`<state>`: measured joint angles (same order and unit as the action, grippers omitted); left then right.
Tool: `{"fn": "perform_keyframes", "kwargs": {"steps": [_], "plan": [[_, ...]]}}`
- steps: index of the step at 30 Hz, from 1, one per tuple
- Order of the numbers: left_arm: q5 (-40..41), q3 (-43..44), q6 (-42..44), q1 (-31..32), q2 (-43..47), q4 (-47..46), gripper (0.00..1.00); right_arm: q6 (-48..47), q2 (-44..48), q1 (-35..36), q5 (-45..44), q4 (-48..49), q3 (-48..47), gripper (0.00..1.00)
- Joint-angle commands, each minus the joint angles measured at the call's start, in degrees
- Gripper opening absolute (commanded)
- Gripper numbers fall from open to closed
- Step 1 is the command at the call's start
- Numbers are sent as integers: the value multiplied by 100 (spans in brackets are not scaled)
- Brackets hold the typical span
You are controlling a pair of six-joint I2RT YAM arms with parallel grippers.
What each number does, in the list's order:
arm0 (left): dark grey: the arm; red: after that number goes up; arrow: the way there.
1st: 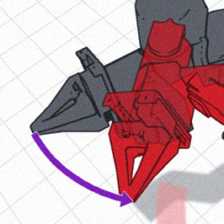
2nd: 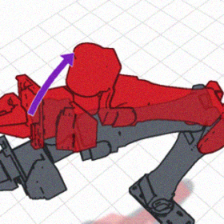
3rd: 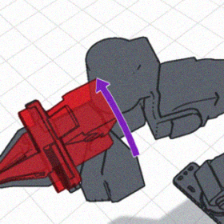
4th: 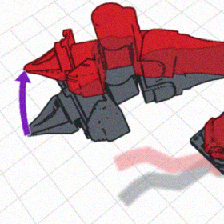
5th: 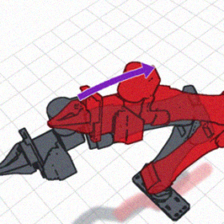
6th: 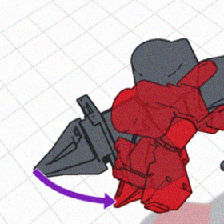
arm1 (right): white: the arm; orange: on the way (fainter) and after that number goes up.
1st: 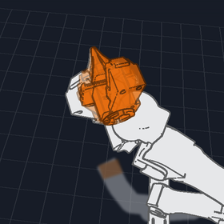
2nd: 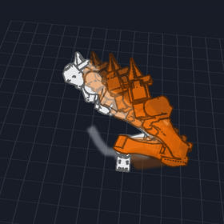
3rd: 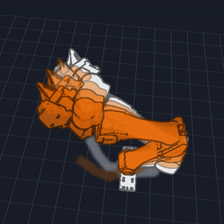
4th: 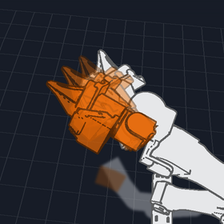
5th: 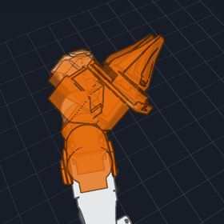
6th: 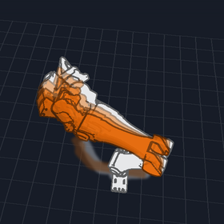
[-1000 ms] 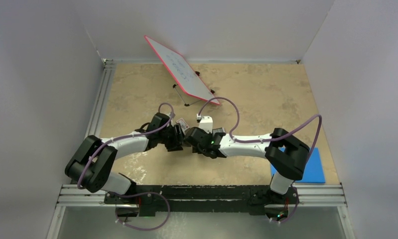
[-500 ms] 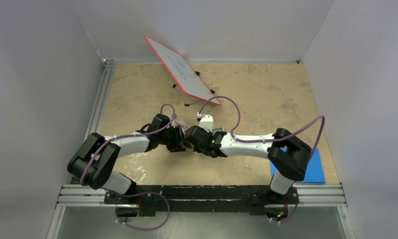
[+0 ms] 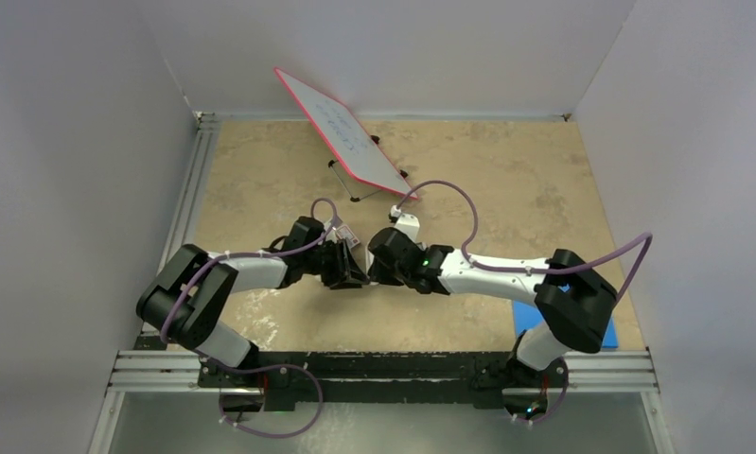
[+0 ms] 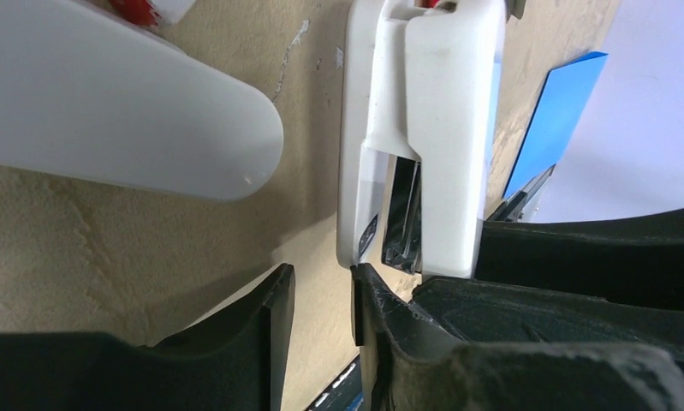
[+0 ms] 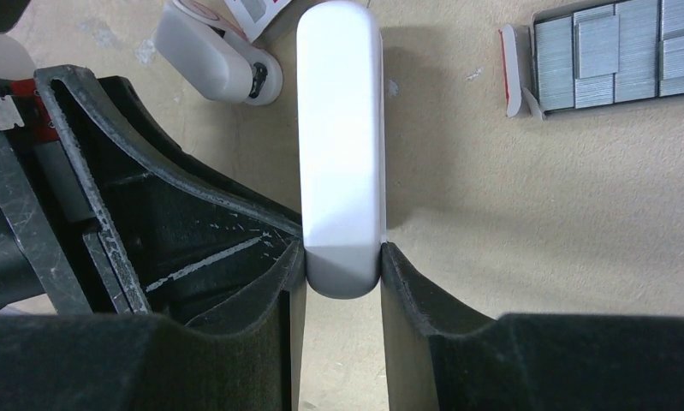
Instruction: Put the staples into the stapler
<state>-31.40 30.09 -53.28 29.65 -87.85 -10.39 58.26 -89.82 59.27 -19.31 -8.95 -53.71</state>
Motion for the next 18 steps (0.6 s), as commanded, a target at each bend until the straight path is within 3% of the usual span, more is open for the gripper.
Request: {"fn": "perform_keyframes", "kwargs": {"steps": [1,10,18], "plan": [[-157,-74,-188,-1,-24,-536,30,251,369,-64,525,716,87,12],[-395,-117,-329,13,-138,-921,29,360,448,-143,919,1102,277,12],[-362,-153,-144,14,-113,-933,0,266,567,-294,840,982,287,11]]}}
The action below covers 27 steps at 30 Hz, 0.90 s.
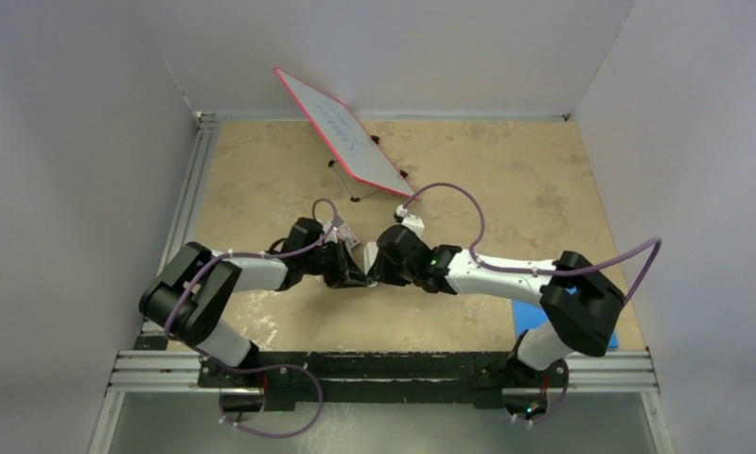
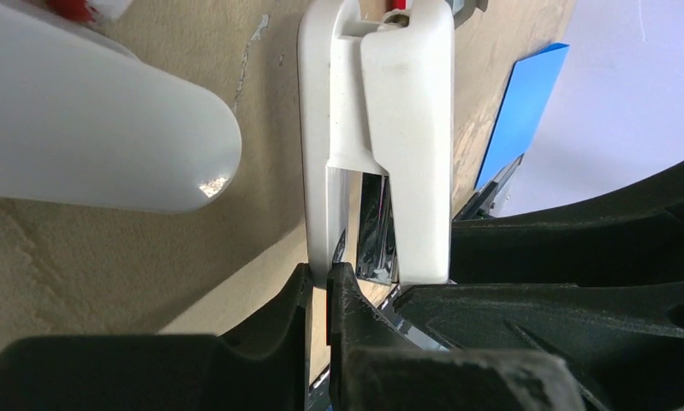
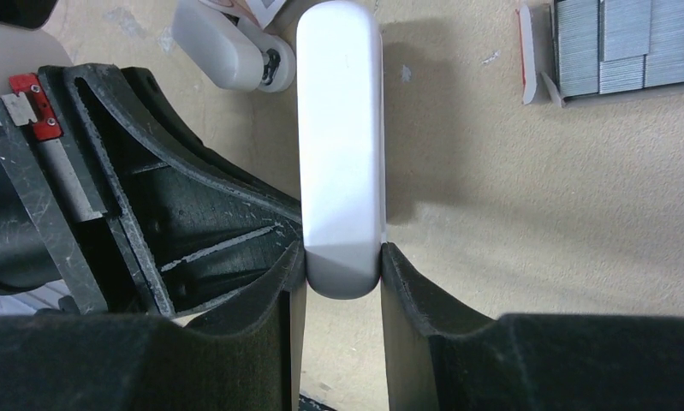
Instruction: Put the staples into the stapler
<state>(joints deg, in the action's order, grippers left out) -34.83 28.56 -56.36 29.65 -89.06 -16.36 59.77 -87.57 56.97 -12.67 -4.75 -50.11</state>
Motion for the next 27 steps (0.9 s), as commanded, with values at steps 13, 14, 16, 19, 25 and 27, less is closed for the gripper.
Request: {"fn": "perform_keyframes", "kwargs": {"steps": [13,14,16,19,25,27], "plan": [[207,72,961,73,-324,441,0,-488,583,-873,-203,93,-387,13],[205,71,980,93,-354,441,0,-512,545,-899,-333,81,-423,14],[205,86,1009,131,-408,457,0,-572,438,-960,-617,21,-562,15],[227,141,1074,183,-498,518,0,-687,243,-1027,-1023,138,-772,19],[387,308,1157,341,-709,769,0,-929,-344,-1032,-1393,592,-1149,24],[487,345,1146,359,-752,855,0,-940,-465,-1035,-1462,756,-1175,24]]}}
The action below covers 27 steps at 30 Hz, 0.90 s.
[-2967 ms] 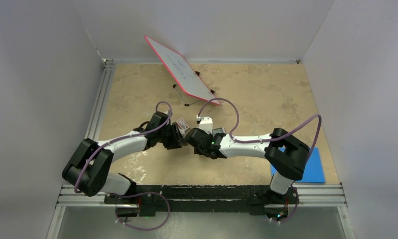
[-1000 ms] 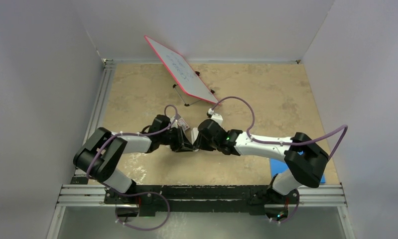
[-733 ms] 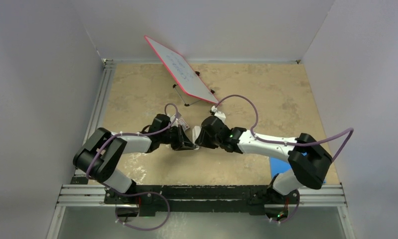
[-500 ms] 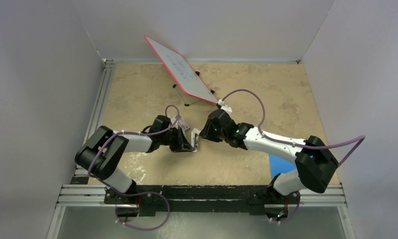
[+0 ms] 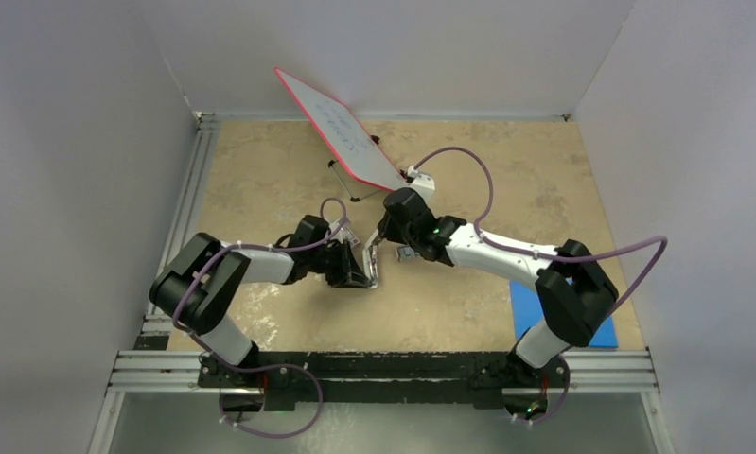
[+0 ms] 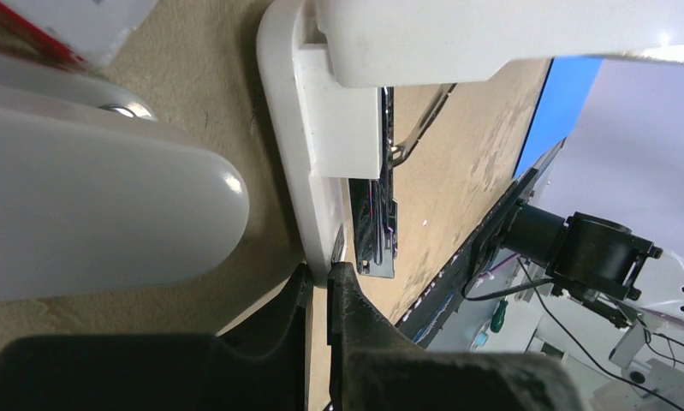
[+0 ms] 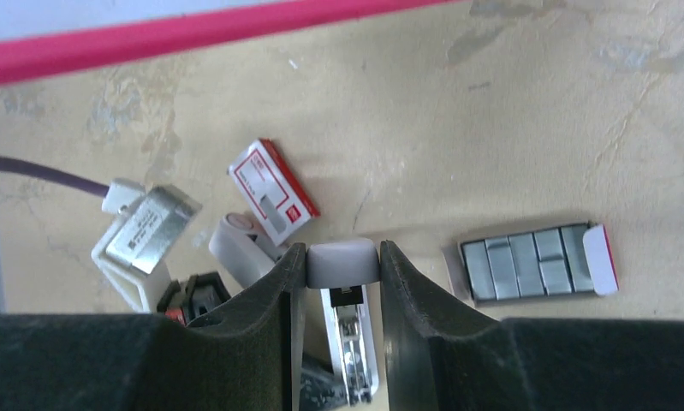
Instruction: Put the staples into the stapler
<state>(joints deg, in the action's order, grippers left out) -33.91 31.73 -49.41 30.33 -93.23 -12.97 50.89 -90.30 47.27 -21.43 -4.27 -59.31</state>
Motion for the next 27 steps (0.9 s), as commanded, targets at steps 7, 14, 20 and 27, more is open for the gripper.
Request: {"fn": "perform_keyframes", "kwargs": {"steps": [7,14,20,27], "plan": [[558,61,490,338,-499,659,0,-263,-372,-53,-616,1728,29,26],[685,80,529,392,-603,706,0,-549,-512,-53,-444,2231,160,33],[741,106,465,391,-623,726,0,-543,-377,-47,-251,2255,353,46],[705,123,247,395,-624,726,1,-426,-238,-50,-90,2066,523,53]]}}
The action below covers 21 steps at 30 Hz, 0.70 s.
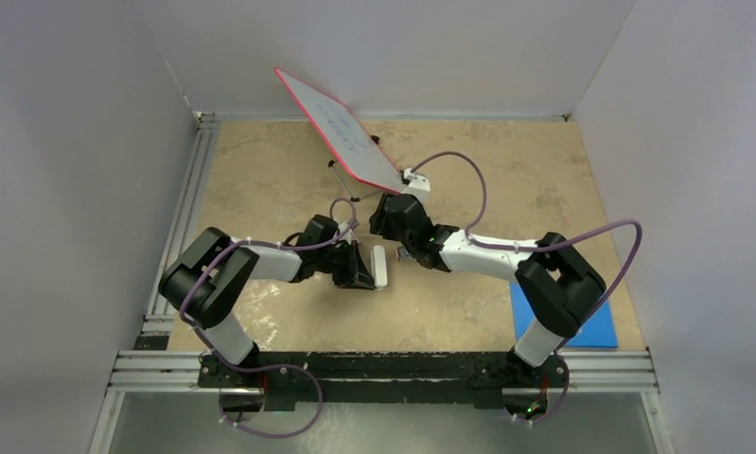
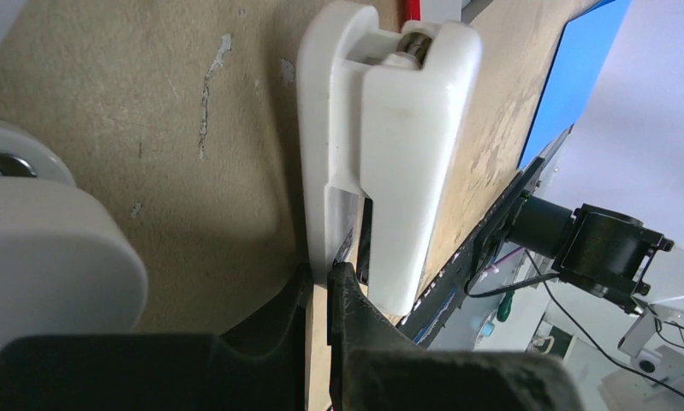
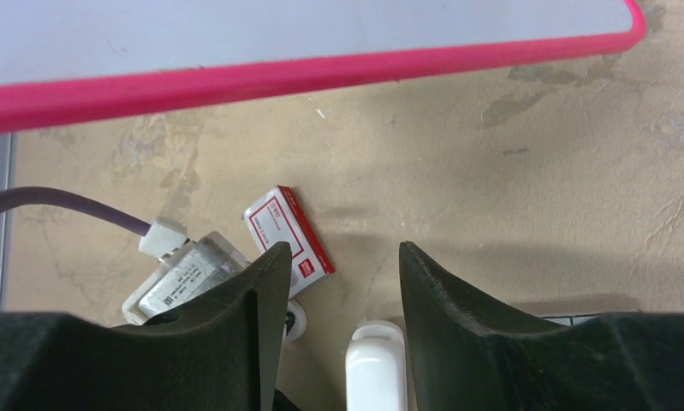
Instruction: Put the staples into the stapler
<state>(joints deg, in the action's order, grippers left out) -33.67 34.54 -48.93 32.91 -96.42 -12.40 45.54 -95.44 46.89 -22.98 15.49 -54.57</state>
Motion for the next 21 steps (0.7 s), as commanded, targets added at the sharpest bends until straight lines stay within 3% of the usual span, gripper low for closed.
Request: {"fn": "perform_keyframes", "kwargs": {"steps": [1,8,13,21], "plan": [[678,-152,165,137,-295,669,1,115,313,-14,66,64,70,54],[564,-79,-150,137,-269,534,0,93,976,131,358,-387,523,65],[429,30,-257,133,-322,419,0,192,1446,638,619,-821,1008,69],[396,40,-181,137,-402,427,0,851,1045,1240,456,-1388,1052,67]]}}
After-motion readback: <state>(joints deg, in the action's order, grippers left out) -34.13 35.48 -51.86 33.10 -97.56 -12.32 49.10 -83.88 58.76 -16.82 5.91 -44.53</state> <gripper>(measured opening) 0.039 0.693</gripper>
